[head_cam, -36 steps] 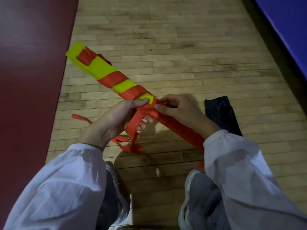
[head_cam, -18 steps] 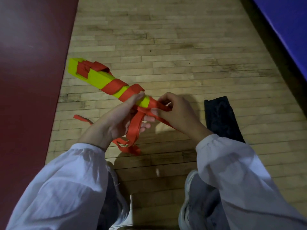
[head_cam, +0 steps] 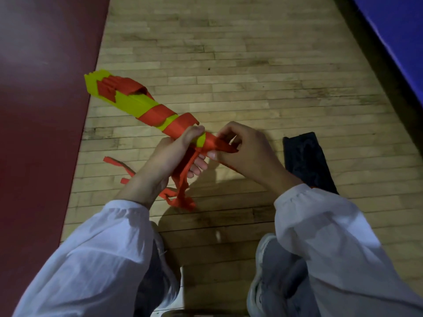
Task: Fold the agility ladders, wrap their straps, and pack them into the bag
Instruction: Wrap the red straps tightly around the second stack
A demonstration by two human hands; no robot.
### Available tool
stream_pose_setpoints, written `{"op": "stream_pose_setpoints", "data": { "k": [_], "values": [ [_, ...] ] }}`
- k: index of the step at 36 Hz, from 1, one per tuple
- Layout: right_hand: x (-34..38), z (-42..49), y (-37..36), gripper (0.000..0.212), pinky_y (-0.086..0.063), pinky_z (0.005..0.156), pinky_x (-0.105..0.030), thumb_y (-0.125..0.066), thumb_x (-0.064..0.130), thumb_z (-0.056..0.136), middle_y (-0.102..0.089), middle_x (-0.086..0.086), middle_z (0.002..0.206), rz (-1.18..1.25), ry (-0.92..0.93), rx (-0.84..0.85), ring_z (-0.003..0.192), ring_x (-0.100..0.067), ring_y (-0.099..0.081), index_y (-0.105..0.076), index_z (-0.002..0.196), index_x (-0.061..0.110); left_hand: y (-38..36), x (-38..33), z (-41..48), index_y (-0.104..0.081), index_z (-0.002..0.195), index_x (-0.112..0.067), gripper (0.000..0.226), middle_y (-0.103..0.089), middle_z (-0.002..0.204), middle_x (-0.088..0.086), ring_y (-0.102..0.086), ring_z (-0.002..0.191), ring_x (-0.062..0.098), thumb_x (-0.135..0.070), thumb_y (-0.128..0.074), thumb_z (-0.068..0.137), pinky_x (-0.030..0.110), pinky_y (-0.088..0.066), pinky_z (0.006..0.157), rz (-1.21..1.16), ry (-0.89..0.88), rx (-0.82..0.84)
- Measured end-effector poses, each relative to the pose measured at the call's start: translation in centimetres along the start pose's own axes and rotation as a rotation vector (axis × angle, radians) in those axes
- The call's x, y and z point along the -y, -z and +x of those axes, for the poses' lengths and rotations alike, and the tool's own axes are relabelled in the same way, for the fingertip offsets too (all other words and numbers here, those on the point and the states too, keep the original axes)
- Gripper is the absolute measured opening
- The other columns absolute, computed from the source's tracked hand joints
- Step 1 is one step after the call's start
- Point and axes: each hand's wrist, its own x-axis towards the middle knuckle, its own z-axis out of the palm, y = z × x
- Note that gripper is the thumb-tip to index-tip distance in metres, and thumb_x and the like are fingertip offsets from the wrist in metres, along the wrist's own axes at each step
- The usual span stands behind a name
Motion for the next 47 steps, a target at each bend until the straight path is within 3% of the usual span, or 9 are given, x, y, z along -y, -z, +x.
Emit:
{"op": "stream_pose_setpoints", "data": {
  "k": [3, 7, 13, 17, 22, 26, 31, 38, 47],
  "values": [
    [0.0, 0.0, 1.1, 0.031, -0.046, 0.069, -0.019, -0.065, 0.054, 0.082, -0.063, 0.018, 0.086, 0.088, -0.084, 0.103, 0.080, 0.001, -0.060, -0.066, 0.096, 0.026, 0.0, -0.2, -0.3, -0.066, 0.080, 0.002, 0.052, -0.065, 0.063, 0.018, -0.054, 0.043, 0.017, -0.047, -0.052, 0.090, 0.020, -0.044, 0.043, 0.021, -0.057, -0.022],
    [-0.1, 0.0, 1.8, 0.051, -0.044, 0.074, -0.025, -0.043, 0.072, 0.080, -0.063, 0.017, 0.082, 0.149, -0.191, 0.248, 0.076, 0.000, -0.061, -0.068, 0.095, 0.030, 0.3, -0.3, -0.3, -0.065, 0.075, 0.000, 0.051, -0.064, 0.059, 0.017, -0.053, 0.043, 0.019, -0.046, -0.052, 0.090, 0.023, -0.045, 0.045, 0.027, -0.089, -0.027],
    [-0.2, -0.1, 1.7, 0.067, -0.055, 0.081, -0.043, -0.044, 0.068, 0.079, -0.073, -0.012, 0.086, 0.278, -0.308, 0.446, 0.078, -0.030, -0.070, -0.068, 0.096, 0.008, 0.5, -0.2, -0.2, -0.066, 0.082, 0.001, 0.055, -0.064, 0.064, 0.016, -0.054, 0.048, 0.020, -0.051, -0.050, 0.090, 0.026, -0.045, 0.050, 0.025, -0.053, 0.063],
    [-0.2, -0.2, 1.6, 0.058, -0.054, 0.073, -0.036, -0.046, 0.065, 0.082, -0.072, -0.012, 0.085, 0.266, -0.297, 0.408, 0.068, -0.019, -0.066, -0.067, 0.093, 0.011, 0.5, -0.2, 0.0, -0.065, 0.085, -0.003, 0.054, -0.064, 0.068, 0.012, -0.056, 0.048, 0.016, -0.053, -0.048, 0.092, 0.021, -0.046, 0.046, -0.041, 0.036, 0.133],
    [-0.4, -0.1, 1.5, 0.046, -0.048, 0.062, -0.023, -0.047, 0.057, 0.092, -0.072, -0.007, 0.083, 0.183, -0.261, 0.322, 0.065, -0.010, -0.063, -0.067, 0.091, 0.015, 1.1, 0.0, 0.2, -0.065, 0.106, 0.000, 0.060, -0.069, 0.082, 0.013, -0.061, 0.054, 0.016, -0.056, -0.053, 0.088, 0.022, -0.050, 0.047, -0.119, 0.126, 0.184],
    [-0.8, 0.0, 1.1, 0.050, -0.048, 0.067, -0.028, -0.049, 0.062, 0.088, -0.071, -0.001, 0.078, 0.118, -0.252, 0.262, 0.066, -0.009, -0.064, -0.069, 0.091, 0.016, 1.2, 0.1, 0.2, -0.065, 0.095, -0.002, 0.064, -0.071, 0.084, 0.013, -0.063, 0.055, 0.015, -0.064, -0.050, 0.086, 0.022, -0.052, 0.048, -0.062, 0.201, 0.185],
    [-1.2, 0.2, 1.0, 0.048, -0.051, 0.071, -0.031, -0.052, 0.066, 0.083, -0.068, 0.003, 0.079, 0.072, -0.261, 0.203, 0.073, -0.010, -0.064, -0.068, 0.095, 0.022, 1.2, 0.2, 0.4, -0.064, 0.099, 0.001, 0.060, -0.071, 0.086, 0.015, -0.063, 0.053, 0.015, -0.057, -0.049, 0.090, 0.022, -0.051, 0.046, -0.094, 0.185, 0.186],
    [-1.5, 0.1, 0.5, 0.051, -0.045, 0.066, -0.030, -0.058, 0.068, 0.079, -0.064, 0.004, 0.087, -0.080, -0.273, 0.186, 0.078, -0.013, -0.061, -0.063, 0.102, 0.023, 1.0, 0.5, 0.8, -0.063, 0.108, 0.004, 0.062, -0.068, 0.079, 0.014, -0.059, 0.048, 0.013, -0.053, -0.042, 0.095, 0.020, -0.048, 0.043, -0.149, 0.149, 0.147],
    [-1.5, -0.1, 0.3, 0.050, -0.049, 0.077, -0.028, -0.065, 0.061, 0.079, -0.062, 0.010, 0.100, -0.078, -0.221, 0.218, 0.093, -0.009, -0.059, -0.060, 0.115, 0.028, 0.7, 0.5, 0.6, -0.064, 0.097, 0.001, 0.035, -0.068, 0.066, 0.010, -0.054, 0.041, 0.012, -0.033, -0.054, 0.096, 0.019, -0.046, 0.040, -0.154, 0.085, 0.055]
  ]
}}
